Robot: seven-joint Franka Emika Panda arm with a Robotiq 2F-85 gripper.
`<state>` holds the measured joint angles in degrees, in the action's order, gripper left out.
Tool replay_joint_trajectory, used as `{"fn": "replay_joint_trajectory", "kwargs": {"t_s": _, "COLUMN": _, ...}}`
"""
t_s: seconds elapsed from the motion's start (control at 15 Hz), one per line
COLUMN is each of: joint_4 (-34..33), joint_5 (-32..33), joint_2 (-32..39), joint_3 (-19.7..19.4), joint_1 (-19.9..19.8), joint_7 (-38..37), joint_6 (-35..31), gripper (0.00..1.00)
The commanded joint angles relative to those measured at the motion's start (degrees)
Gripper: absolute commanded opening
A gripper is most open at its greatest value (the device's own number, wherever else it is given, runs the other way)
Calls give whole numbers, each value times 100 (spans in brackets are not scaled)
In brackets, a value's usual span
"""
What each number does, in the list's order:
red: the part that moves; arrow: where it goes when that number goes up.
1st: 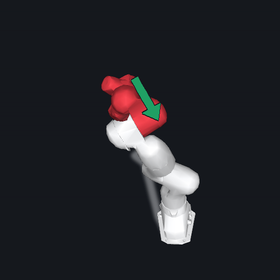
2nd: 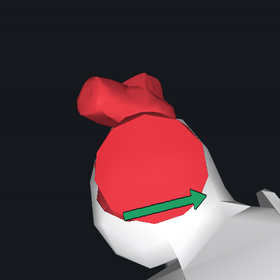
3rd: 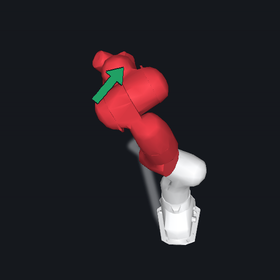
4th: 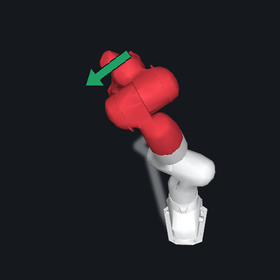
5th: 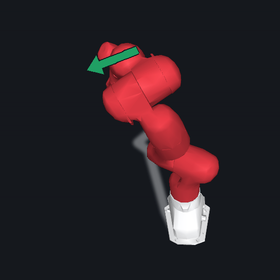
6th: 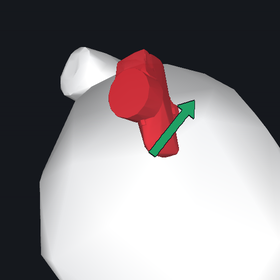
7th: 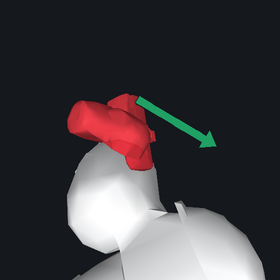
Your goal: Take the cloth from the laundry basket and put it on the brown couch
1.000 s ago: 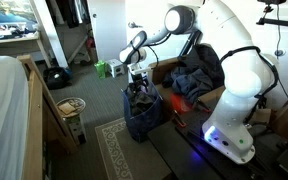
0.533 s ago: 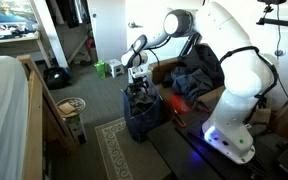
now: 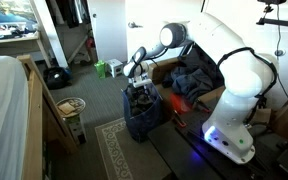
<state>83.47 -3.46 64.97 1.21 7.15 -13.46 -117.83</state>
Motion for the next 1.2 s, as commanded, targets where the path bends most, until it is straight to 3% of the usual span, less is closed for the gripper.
{"fn": "replay_joint_trajectory", "kwargs": {"t_s": 0.0, "joint_4": -466, "joint_5": 0, "joint_2": 377, "joint_3": -115, "joint_1": 172, "joint_7": -344, "joint_6": 38, "gripper": 100}}
{"fn": "replay_joint_trajectory", "kwargs": {"t_s": 0.33, "joint_4": -794, "joint_5": 30, "joint_2": 598, "joint_3": -214, "joint_1": 320, "joint_7": -666, "joint_6": 41, "gripper": 100}}
{"fn": "replay_joint_trajectory", "kwargs": {"t_s": 0.87, "joint_4": -1021, "joint_5": 702, "joint_2": 703, "joint_3": -901, "joint_1": 911, "joint_7": -1656, "joint_6": 242, "gripper": 100}}
{"fn": "replay_joint_trajectory", "kwargs": {"t_s": 1.13, "joint_4": -1211, "joint_5": 657, "joint_2": 858, "joint_3": -800, "joint_1": 809, "joint_7": -1584, "joint_6": 335, "gripper": 100}}
